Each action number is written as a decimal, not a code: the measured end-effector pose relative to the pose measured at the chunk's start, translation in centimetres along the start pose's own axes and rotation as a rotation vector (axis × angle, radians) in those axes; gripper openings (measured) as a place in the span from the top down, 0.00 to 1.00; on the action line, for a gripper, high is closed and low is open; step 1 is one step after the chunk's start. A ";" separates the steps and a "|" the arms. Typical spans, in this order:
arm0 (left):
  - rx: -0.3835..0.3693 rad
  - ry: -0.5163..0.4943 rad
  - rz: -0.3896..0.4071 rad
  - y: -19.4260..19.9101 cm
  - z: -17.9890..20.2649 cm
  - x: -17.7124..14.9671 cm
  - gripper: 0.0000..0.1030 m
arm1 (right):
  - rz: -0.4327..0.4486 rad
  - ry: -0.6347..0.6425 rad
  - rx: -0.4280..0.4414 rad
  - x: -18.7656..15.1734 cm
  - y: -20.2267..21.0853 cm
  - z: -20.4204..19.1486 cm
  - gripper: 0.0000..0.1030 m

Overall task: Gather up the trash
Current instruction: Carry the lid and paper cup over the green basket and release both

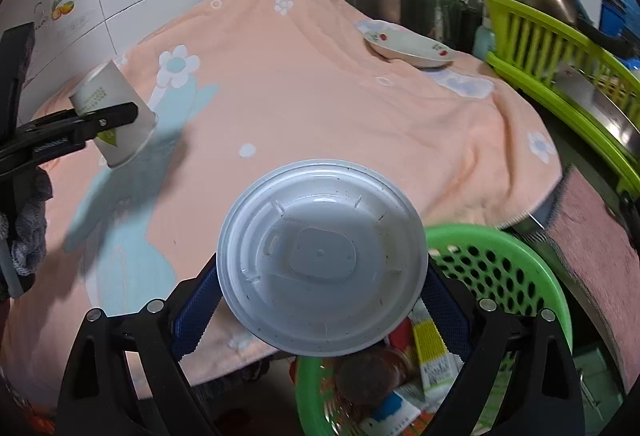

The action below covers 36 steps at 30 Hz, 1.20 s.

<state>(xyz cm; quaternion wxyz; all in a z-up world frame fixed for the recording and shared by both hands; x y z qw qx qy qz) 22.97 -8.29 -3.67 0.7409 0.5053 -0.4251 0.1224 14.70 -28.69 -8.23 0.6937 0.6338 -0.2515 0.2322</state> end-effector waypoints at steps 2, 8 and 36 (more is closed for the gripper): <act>-0.015 -0.003 -0.001 0.5 0.9 -0.3 0.41 | -0.002 -0.010 -0.008 -0.7 0.5 0.6 0.13; -0.074 -0.046 0.005 1.6 4.3 -1.2 0.41 | -0.019 -0.057 -0.045 -3.1 1.4 3.4 0.13; -0.279 -0.154 -0.057 -0.8 16.5 -3.4 0.41 | -0.087 -0.220 -0.146 -9.8 2.9 11.3 0.13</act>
Point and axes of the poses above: each gripper's, at about its wrist camera, not at the fingertips, and y roughly against the way its jaws point, z to its right, x to its top, the point moved 3 cm from there along -y, roughly the way its jaws point, and after that the axes turned 12 degrees about -x, right-handed, at the moved point
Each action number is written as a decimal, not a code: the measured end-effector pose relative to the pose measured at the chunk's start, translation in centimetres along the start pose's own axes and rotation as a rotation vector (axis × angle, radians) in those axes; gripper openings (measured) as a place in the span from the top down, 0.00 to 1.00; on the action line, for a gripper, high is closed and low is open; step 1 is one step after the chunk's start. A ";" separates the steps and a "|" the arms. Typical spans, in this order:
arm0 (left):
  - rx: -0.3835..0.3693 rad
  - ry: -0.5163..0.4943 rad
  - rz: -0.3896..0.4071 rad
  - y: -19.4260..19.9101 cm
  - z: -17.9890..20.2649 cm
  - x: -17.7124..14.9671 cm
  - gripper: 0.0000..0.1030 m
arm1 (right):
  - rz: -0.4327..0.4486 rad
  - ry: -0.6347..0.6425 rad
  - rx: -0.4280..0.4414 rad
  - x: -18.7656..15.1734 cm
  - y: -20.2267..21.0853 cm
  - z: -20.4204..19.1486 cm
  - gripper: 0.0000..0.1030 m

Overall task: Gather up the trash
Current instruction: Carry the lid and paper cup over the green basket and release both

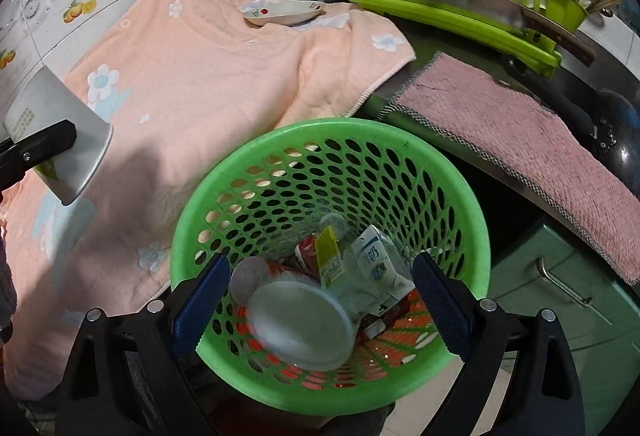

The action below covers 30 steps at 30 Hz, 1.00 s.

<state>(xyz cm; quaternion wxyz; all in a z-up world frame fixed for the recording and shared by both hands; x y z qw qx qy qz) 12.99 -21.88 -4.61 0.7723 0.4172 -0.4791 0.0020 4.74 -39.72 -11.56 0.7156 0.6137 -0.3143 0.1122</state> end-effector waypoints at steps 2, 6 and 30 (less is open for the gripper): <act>-0.011 0.003 -0.005 -0.4 0.3 0.1 0.41 | 0.001 -0.006 0.002 -0.3 0.3 0.3 0.13; -0.029 -0.005 -0.021 -1.3 1.3 0.1 0.41 | 0.007 -0.018 0.000 -0.6 0.8 0.9 0.13; -0.082 -0.042 -0.079 -4.8 5.3 0.1 0.34 | 0.014 -0.055 0.015 -2.9 2.4 1.4 0.13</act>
Point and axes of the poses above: each gripper's, at about its wrist camera, not at the fingertips, and y roughly against the way its jaws point, z to its right, x to its top, the point moved 3 cm from there along -y, roughly the way its jaws point, and after that the axes turned 12 degrees about -x, right-handed, at the moved point
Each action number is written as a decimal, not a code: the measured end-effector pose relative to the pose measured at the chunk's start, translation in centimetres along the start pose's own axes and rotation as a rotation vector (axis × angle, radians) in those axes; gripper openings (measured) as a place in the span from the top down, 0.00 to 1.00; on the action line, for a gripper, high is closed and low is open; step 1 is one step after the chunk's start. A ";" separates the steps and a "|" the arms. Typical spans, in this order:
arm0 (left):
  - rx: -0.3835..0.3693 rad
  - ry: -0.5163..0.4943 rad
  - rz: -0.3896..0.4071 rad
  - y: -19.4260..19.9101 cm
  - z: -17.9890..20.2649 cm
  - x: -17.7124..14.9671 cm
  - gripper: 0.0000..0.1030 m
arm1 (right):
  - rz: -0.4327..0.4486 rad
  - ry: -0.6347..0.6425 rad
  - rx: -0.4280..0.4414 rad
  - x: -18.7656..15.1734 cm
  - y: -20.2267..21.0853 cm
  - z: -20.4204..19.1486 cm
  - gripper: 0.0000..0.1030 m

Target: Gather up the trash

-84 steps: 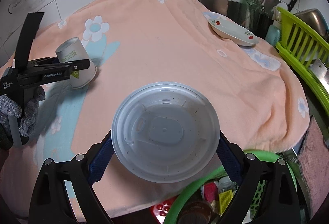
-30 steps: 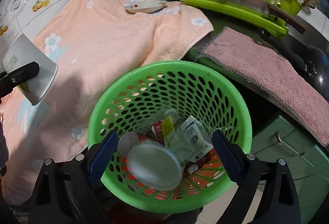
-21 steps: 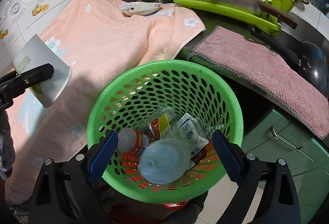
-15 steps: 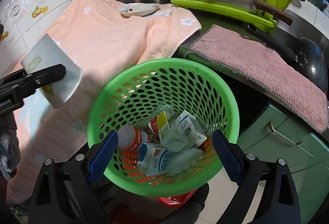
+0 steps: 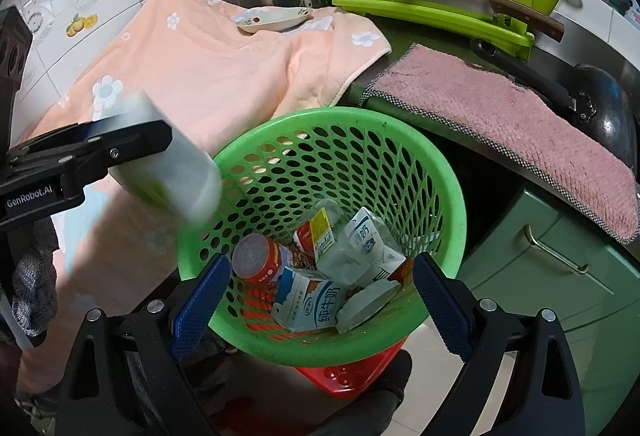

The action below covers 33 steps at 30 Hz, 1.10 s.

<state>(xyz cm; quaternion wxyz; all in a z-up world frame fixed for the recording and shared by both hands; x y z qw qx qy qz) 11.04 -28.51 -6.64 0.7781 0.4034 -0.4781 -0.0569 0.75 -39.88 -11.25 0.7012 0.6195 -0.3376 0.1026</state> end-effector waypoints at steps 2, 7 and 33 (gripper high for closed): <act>-0.003 -0.001 0.003 0.1 0.1 0.0 0.33 | -0.001 0.002 0.004 -0.1 0.0 -0.3 0.13; -0.002 0.005 0.007 0.3 0.0 -0.1 0.33 | 0.003 0.004 0.006 0.0 0.2 -0.5 0.13; 0.095 0.077 0.089 6.5 -3.8 -1.7 0.18 | 0.044 0.022 0.031 0.4 2.2 -3.4 0.12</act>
Point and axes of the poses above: each gripper's, at about its wrist camera, not at the fingertips, and y roughly against the way its jaws point, z to its right, x to its top, the point moved 3 cm from there along -y, roughly the way its jaws point, and after that the axes turned 12 degrees about -x, right-handed, at the moved point
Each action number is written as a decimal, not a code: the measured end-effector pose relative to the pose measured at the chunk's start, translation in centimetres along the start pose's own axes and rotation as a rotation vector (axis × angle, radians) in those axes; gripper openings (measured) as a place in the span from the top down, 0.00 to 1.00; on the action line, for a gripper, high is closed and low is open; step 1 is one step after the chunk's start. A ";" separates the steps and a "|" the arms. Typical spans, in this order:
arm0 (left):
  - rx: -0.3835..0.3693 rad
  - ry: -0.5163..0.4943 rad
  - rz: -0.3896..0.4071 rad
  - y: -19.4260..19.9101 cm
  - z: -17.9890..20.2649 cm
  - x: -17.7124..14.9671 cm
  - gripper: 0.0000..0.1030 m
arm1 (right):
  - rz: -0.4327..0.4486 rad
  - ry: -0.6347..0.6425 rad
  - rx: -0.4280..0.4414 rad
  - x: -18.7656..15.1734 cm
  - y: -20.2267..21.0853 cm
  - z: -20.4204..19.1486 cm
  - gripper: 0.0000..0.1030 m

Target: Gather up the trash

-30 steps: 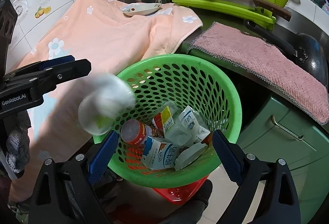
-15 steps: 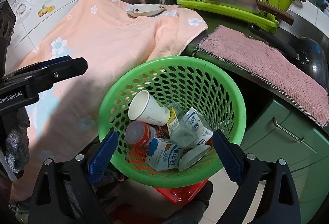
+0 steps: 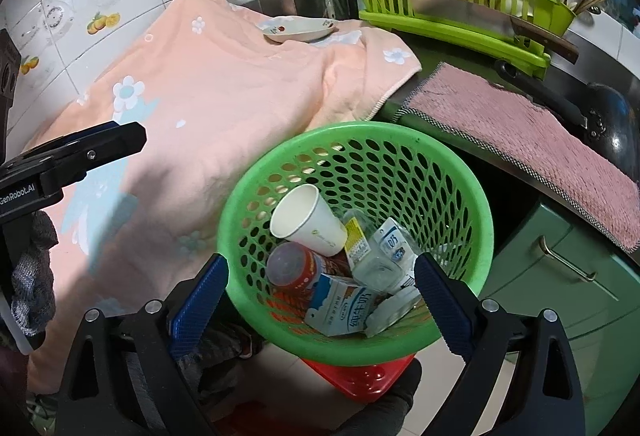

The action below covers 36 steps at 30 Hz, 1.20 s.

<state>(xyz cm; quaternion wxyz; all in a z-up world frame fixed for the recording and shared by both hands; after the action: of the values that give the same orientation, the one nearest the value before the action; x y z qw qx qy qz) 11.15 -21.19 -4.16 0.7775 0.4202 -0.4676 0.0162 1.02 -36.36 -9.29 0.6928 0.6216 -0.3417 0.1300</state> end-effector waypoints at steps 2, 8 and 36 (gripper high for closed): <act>0.011 0.007 0.010 0.7 -0.4 -0.2 0.16 | 0.006 0.006 0.004 0.0 0.2 -0.4 0.11; 0.044 0.031 0.033 2.5 -1.6 -0.9 0.10 | 0.025 0.014 0.012 0.1 1.0 -1.4 0.11; 0.237 0.162 0.080 9.3 -7.3 -5.7 0.05 | 0.079 0.051 0.001 0.3 3.3 -5.7 0.10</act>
<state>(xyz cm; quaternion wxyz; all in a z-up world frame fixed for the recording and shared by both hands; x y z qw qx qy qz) 9.29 -8.24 -3.96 0.7562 0.4876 -0.4146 0.1360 1.01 -30.40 -6.53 0.6952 0.6046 -0.3480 0.1733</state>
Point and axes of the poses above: each gripper's, at about its wrist camera, not at the fingertips, and y roughly against the way its jaws point, z to its right, x to its top, the point moved 3 cm from there along -y, roughly the way its jaws point, and after that the axes turned 12 degrees about -x, right-handed, at the moved point
